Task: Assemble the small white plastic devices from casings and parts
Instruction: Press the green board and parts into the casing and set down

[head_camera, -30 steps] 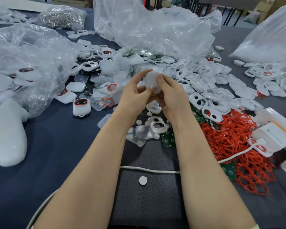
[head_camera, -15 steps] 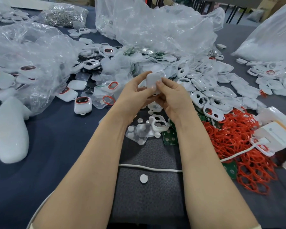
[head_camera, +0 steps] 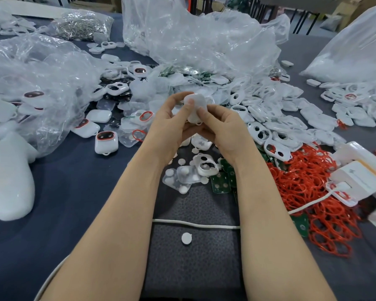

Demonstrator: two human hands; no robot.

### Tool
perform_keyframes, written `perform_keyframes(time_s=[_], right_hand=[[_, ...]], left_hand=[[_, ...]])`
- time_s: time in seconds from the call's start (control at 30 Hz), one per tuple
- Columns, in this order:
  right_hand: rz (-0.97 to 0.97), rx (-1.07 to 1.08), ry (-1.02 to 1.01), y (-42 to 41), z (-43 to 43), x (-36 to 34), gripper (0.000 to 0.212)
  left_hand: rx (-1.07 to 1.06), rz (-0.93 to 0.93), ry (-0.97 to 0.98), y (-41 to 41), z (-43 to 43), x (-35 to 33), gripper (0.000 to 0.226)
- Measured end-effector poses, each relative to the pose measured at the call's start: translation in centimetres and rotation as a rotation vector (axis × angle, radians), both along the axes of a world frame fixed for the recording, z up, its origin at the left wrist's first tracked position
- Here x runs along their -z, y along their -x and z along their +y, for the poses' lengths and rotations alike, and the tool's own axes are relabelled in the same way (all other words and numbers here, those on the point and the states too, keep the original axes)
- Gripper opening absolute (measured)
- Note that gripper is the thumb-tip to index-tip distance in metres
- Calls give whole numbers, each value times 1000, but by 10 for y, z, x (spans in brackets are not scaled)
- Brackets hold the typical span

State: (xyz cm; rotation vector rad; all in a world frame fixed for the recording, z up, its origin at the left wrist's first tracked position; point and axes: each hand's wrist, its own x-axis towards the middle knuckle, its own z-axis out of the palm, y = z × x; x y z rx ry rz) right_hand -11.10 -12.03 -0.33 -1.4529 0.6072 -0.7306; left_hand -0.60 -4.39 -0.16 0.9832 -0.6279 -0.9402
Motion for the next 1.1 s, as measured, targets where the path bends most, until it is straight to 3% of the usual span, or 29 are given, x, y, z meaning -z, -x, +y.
perform_keyframes(time_s=[0.27, 0.53, 0.67, 0.77, 0.83, 0.97, 1.1], right_hand=[[50, -201, 38, 2, 4, -5, 22], [43, -78, 148, -2, 9, -5, 26], [129, 97, 425, -6, 9, -3, 28], [153, 206, 579, -7, 8, 0, 30], [169, 234, 622, -7, 6, 2, 32], [139, 174, 380, -9, 6, 1, 38], [37, 176, 156, -13, 8, 2, 28]], left_hand=[[-52, -8, -8, -3, 4, -1, 4], [-90, 38, 28, 2, 2, -1, 9], [-164, 53, -52, 4, -5, -4, 31], [-166, 19, -207, 0, -5, -4, 37], [-132, 9, -212, -2, -3, -2, 34], [-112, 59, -148, -5, 0, -1, 14], [-165, -93, -146, -3, -2, 1, 3]])
